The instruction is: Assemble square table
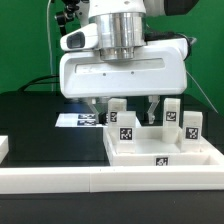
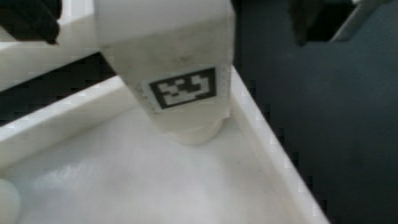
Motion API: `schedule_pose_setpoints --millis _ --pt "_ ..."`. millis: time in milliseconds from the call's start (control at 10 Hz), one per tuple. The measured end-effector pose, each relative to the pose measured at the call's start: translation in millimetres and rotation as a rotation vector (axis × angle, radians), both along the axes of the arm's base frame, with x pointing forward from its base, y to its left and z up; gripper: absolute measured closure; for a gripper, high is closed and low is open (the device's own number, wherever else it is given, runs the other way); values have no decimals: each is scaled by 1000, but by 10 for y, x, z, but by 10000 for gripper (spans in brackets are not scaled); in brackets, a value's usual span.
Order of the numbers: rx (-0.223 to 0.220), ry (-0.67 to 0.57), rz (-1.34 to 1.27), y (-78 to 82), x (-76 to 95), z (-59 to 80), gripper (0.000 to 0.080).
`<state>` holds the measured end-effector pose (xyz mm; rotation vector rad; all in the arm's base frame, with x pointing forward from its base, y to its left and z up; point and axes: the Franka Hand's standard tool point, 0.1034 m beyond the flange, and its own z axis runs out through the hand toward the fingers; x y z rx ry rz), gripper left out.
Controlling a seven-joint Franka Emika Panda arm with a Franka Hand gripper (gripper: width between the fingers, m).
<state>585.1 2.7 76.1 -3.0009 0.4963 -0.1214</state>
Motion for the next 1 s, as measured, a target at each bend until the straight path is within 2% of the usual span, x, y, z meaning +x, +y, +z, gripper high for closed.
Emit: schedule_pose_setpoints --millis 400,500,600,700,800,1000 --pt "-48 -9 217 8 1 0 151" --pt "-48 -9 214 -5 1 0 239" --pt "-48 -9 213 -5 1 0 414" --pt "-47 -8 204 -5 1 0 414" --pt "-45 -7 182 -5 1 0 511" --pt "-40 -5 147 -2 1 0 511"
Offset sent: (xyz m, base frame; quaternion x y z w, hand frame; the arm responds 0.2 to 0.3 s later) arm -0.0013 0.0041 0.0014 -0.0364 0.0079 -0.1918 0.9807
